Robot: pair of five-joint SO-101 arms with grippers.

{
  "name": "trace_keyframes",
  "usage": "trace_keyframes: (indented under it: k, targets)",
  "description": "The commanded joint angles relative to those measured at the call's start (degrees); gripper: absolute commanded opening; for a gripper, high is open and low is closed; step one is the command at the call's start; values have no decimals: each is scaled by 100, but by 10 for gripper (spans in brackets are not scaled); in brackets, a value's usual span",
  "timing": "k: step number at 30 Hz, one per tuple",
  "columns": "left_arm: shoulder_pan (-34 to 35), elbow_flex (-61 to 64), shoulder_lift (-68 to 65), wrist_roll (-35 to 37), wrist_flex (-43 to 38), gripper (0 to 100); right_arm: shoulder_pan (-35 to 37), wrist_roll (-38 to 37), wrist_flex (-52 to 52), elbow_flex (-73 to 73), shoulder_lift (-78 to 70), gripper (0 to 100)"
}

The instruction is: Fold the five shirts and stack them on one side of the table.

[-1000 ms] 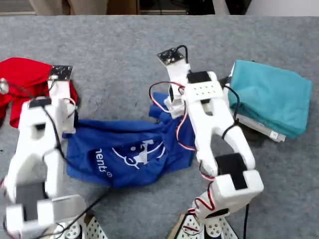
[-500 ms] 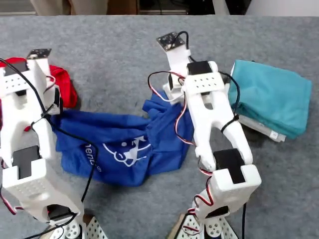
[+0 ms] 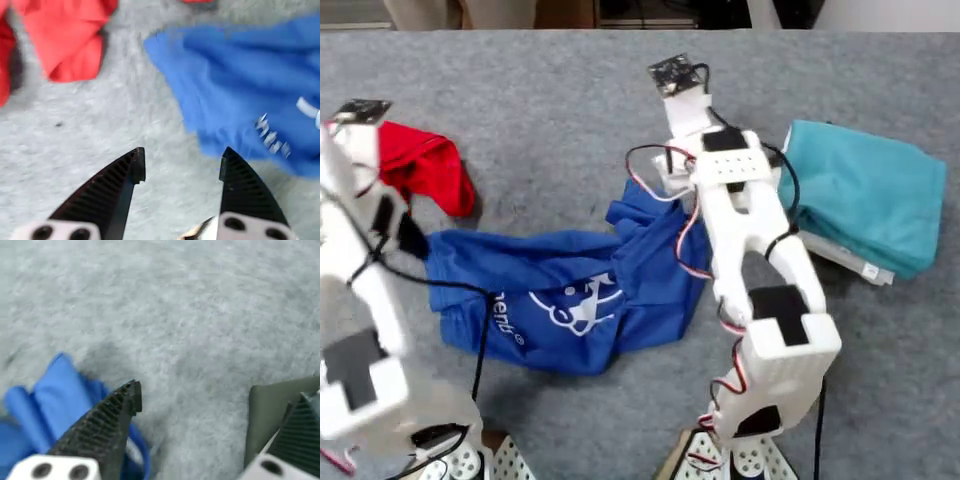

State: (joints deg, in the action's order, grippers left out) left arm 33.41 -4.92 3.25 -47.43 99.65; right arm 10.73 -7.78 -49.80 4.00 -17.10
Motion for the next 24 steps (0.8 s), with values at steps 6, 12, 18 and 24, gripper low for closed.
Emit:
trace_keyframes:
  k: [6,12,18,24]
  targets:
    - [862,1873,2185,-1081,-791,246,-330,-9,668,-13,-321,425]
    - [791,4044,3477,-2154,-870,219,-347,9,668,4,-365,425]
    - [958,6356,4875,-2629,-2462,194,-347,18,668,31,-374,425]
    - [923,7323,5789,-2040,-3578,191,-347,26,677,31,-374,425]
